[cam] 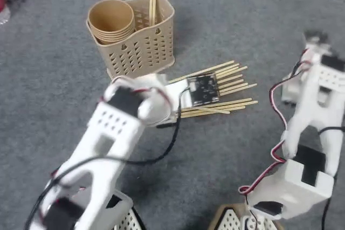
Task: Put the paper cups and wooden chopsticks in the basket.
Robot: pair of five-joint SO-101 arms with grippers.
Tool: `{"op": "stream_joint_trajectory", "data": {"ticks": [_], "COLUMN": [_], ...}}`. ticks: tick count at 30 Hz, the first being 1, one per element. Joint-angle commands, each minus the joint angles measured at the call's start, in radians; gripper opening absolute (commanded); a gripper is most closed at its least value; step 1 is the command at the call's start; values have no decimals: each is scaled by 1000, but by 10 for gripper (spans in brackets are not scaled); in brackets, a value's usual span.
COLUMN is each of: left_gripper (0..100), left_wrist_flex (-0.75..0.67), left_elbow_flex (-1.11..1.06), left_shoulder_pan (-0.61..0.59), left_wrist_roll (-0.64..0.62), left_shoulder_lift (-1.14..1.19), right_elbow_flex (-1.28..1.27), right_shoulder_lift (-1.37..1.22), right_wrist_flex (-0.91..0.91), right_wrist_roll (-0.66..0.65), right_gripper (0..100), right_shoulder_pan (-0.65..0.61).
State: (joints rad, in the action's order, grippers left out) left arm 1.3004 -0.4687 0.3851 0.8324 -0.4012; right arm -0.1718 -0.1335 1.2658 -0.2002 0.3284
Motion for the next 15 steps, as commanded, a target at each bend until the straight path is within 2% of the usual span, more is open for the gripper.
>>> {"op": "stream_joint_trajectory", "data": {"ticks": [1, 4, 9, 15], "left_gripper": [236, 236, 235, 235], "left_wrist_flex": [-169, -278, -396, -350], "left_elbow_flex": [42, 42, 91, 302], "left_shoulder_pan": [8, 6, 9, 11], "left_wrist_roll": [20, 21, 23, 23], "left_shoulder_lift": [166, 290, 502, 715], "right_elbow_flex": [-215, -282, -295, -342], "right_shoulder_lift": [73, 79, 68, 67], "right_wrist_flex": [-265, -351, -381, -446], "right_wrist_roll": [72, 78, 75, 71], "right_gripper": [61, 61, 61, 61], "right_shoulder_pan": [-38, -58, -61, -87]}}
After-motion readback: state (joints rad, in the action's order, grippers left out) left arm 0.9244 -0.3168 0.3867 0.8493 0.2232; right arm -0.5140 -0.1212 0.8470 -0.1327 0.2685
